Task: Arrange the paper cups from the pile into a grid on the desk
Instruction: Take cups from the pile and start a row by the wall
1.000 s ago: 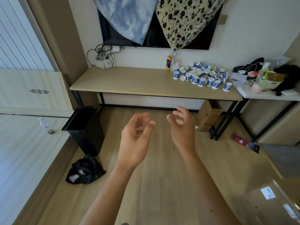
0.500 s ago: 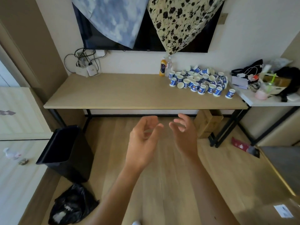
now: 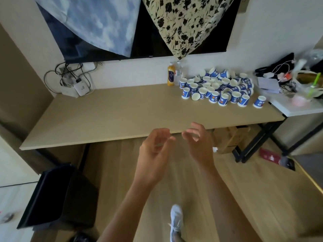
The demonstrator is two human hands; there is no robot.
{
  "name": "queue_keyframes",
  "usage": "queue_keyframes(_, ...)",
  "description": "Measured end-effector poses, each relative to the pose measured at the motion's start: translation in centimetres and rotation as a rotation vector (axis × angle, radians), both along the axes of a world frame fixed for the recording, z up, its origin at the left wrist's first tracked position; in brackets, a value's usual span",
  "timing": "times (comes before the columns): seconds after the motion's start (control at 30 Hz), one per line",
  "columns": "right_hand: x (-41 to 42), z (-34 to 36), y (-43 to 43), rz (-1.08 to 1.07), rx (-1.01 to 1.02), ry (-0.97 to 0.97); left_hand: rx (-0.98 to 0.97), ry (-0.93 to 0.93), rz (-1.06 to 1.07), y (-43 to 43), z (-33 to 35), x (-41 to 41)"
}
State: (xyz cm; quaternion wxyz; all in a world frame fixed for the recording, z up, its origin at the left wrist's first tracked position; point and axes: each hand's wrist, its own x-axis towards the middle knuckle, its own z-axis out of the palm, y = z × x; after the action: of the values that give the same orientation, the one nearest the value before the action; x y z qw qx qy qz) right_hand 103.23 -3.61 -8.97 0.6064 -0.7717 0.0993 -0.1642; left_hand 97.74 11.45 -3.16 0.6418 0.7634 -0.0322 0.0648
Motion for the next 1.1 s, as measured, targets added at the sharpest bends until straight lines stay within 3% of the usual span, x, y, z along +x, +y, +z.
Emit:
queue_keyframes(0.3,16.3,-0.2,-3.6,0.084,-0.076,0.051,0.036,0.009,0.005,-3.6,0.5,15.0)
queue_keyframes(0.6,26.5,-2.8,-5.8,0.117,-0.105,0.148,0.007,0.119,-0.017,-5.8,-1.4,26.3)
queue_keyframes(1.1,47.7,-7.3,-6.6,0.058,-0.192,0.351,-0.007,0.265,-0.127,-3.0,-5.6,49.1)
